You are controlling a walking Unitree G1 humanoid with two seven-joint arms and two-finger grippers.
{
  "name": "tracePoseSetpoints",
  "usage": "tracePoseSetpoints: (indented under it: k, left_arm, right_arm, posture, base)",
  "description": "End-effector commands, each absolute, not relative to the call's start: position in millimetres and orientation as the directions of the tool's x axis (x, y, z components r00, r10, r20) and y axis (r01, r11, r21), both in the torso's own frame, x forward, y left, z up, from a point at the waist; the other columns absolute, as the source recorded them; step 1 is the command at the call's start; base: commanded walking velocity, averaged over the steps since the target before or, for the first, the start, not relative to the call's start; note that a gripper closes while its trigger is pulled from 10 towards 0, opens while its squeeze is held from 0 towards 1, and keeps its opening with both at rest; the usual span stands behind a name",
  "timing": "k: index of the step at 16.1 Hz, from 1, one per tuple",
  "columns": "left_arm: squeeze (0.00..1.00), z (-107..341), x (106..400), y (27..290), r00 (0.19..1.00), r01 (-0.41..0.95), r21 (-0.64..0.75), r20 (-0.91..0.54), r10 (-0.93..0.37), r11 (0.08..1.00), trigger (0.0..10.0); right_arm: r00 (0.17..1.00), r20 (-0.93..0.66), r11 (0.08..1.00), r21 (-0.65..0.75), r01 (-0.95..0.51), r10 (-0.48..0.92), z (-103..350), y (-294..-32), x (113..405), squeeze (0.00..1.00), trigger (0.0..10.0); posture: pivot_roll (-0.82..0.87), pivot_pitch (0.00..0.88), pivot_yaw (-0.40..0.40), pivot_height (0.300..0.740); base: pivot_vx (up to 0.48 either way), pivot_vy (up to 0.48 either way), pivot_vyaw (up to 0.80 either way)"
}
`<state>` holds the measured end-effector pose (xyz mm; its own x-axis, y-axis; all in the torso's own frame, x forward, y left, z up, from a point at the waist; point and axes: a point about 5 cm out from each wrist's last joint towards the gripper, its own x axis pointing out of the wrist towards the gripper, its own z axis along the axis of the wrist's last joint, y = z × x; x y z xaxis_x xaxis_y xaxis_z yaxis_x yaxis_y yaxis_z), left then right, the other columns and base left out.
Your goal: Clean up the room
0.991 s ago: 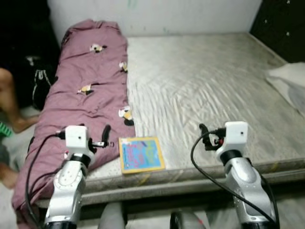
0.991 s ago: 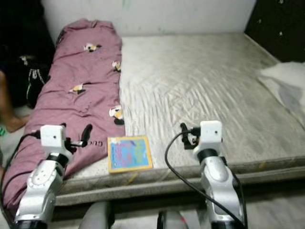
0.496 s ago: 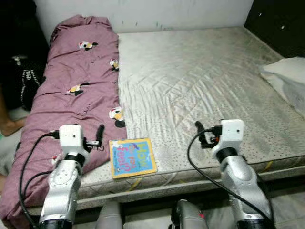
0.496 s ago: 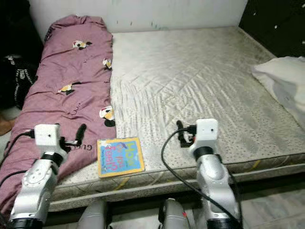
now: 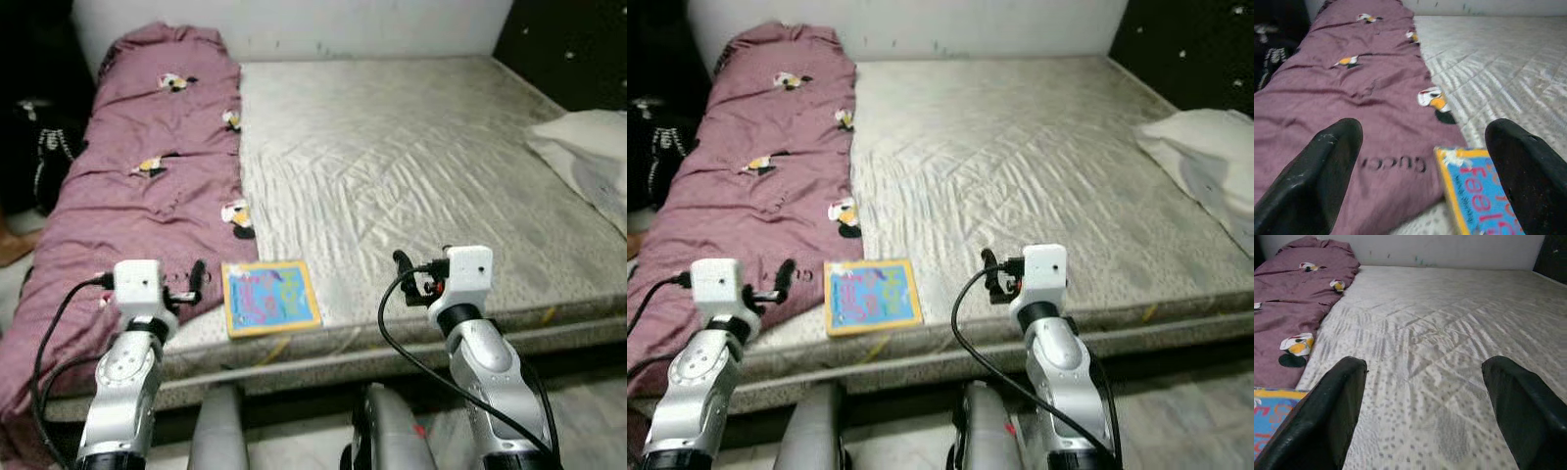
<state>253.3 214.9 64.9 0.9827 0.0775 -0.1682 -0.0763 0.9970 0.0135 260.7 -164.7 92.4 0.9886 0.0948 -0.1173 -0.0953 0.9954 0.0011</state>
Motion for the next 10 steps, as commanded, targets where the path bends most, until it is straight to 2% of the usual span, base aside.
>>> tracePoseSetpoints:
  k: [1,5,10]
  left_arm:
    - [0.00,64.7,255.1,222.7,0.974,-0.138,0.005,-0.180,0.136,0.990,10.0]
    - [0.00,59.8,252.9,238.7,0.947,-0.249,-0.033,-0.219,0.236,0.968,10.0]
    - [0.00,58.5,254.2,248.0,0.947,-0.228,-0.011,-0.235,0.219,0.974,10.0]
  right_arm:
    - [0.989,-0.114,0.995,-0.005,-0.099,0.098,94.1,-165.7,261.9,0.00,10.0]
    - [0.988,-0.123,0.995,-0.010,-0.099,0.097,93.3,-166.9,262.2,0.00,10.0]
    - [0.989,-0.126,0.996,-0.029,-0.085,0.081,96.1,-174.6,259.7,0.00,10.0]
  posture:
    - [-0.02,0.000,-0.027,0.594]
    - [-0.02,0.000,-0.030,0.594]
    - [-0.03,0.000,-0.043,0.594]
  base:
    - [0.000,0.000,0.00]
    - [0.000,0.000,0.00]
    - [0.000,0.000,0.00]
